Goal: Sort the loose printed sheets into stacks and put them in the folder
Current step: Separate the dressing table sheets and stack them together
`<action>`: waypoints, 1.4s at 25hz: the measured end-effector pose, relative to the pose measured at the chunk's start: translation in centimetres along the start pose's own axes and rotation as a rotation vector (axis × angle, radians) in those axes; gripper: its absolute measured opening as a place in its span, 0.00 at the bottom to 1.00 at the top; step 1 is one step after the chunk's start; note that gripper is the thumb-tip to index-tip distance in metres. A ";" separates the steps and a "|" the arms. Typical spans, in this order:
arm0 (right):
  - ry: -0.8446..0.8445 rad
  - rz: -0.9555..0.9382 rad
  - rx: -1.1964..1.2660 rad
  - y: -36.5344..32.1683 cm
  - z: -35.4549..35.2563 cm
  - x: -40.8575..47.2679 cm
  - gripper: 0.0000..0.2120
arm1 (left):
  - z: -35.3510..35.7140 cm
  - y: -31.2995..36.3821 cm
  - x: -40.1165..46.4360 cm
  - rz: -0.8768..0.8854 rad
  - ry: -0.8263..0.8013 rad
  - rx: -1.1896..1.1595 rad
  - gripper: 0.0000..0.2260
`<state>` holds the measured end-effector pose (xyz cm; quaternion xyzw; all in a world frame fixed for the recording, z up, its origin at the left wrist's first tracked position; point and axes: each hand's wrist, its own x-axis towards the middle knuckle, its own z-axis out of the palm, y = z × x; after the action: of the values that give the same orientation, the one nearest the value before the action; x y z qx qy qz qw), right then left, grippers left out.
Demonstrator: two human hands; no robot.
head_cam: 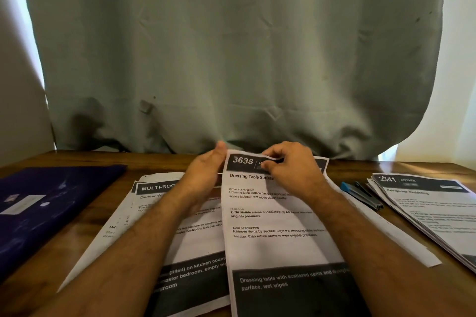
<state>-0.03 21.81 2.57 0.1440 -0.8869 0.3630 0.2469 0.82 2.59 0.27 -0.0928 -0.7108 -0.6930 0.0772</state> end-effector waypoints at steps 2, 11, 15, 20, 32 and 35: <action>-0.138 0.059 0.032 0.0 -0.2 -0.3 0.12 | -3.0 0.8 0.3 0.073 0.063 0.256 0.13; -0.451 0.113 0.065 -0.3 2.3 -1.5 0.10 | -7.4 -0.7 1.8 -0.260 -0.090 1.142 0.41; -0.439 0.123 0.046 -0.3 2.4 -1.7 0.12 | -7.4 -1.0 2.2 -0.189 -0.029 1.056 0.37; -0.382 0.073 -0.004 -1.1 2.9 -2.1 0.10 | -7.9 -0.9 2.0 -0.063 -0.004 0.979 0.14; -0.363 -0.020 -0.191 -5.5 8.0 0.1 0.24 | -8.9 -0.7 1.6 0.100 0.043 0.903 0.06; -0.297 -0.004 -0.211 -5.7 9.4 -0.2 0.26 | -9.2 -0.6 1.8 0.124 0.040 0.805 0.06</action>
<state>-0.55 11.17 -0.07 0.1709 -0.9464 0.2424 0.1275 -1.25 -6.57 0.34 -0.0844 -0.9167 -0.3551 0.1629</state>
